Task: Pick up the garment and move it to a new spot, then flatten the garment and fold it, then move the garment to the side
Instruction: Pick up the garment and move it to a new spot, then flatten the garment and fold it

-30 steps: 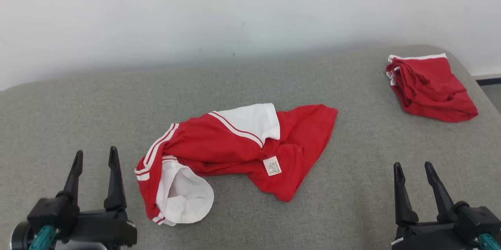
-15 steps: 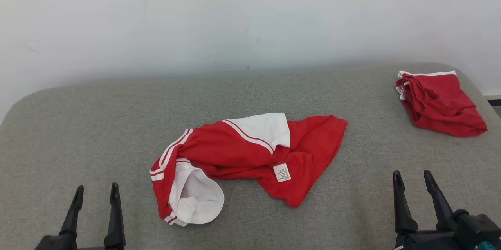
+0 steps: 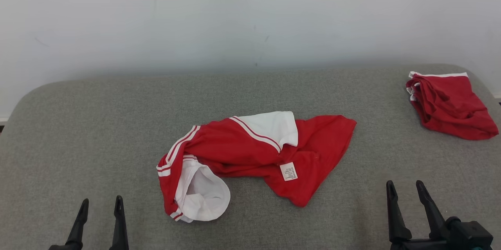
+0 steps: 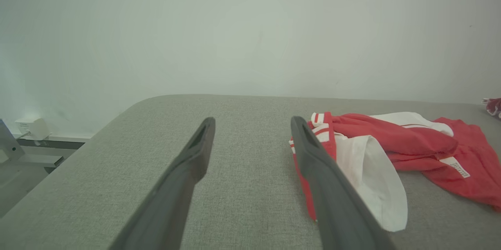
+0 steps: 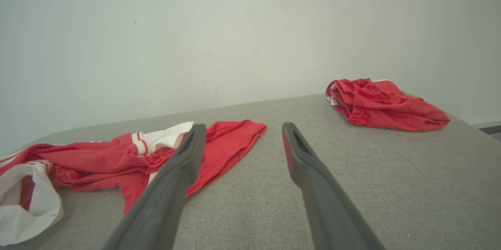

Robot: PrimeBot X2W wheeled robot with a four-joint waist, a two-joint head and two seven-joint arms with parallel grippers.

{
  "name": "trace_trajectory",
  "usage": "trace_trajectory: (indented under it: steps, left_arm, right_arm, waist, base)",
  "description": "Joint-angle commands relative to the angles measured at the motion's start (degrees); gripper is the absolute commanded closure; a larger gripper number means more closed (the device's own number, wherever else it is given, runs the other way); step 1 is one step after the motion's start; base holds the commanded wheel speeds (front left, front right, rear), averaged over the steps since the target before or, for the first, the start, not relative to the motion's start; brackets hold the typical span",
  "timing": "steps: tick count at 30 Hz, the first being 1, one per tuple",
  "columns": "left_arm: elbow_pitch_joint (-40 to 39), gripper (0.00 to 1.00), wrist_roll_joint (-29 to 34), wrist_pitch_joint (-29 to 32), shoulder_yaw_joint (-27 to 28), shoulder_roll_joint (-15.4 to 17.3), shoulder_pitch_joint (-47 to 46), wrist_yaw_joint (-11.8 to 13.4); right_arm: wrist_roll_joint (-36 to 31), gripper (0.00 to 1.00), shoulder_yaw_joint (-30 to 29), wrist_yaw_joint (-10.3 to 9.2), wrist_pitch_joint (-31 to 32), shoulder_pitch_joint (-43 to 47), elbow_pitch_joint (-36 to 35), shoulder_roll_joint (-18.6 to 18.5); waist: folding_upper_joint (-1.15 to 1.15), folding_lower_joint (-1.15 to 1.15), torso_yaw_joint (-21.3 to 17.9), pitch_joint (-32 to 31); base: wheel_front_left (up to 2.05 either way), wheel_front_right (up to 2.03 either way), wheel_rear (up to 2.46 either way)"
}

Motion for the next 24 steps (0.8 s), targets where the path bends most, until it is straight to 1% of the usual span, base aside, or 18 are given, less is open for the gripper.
trace_trajectory:
  steps: [1, 8, 24]
  left_arm:
    - [0.23, 0.0, 0.55, -0.17, 0.27, -0.32, 0.8, -0.21]
    - [0.98, 0.0, 2.03, -0.17, 1.71, -1.61, 0.76, -1.44]
    - [1.23, 0.0, 4.61, -0.17, 4.01, -3.18, 0.47, -2.88]
  right_arm:
    - [0.19, 0.0, 0.13, -0.14, -0.18, 0.28, 0.15, 0.15]
    - [0.26, 0.0, 0.34, -0.14, -0.43, 0.36, 1.08, 0.37]
    - [0.26, 0.0, 1.38, -0.14, -0.62, -0.37, 2.19, 0.49]
  waist:
    - [0.0, 0.0, 0.08, 0.11]
    - [0.0, 0.0, 0.5, 0.53]
    - [0.0, 0.0, 0.52, 0.44]
  base:
    - [0.0, 0.0, 0.0]
    - [0.0, 0.0, 0.0]
    - [0.0, 0.0, 0.0]
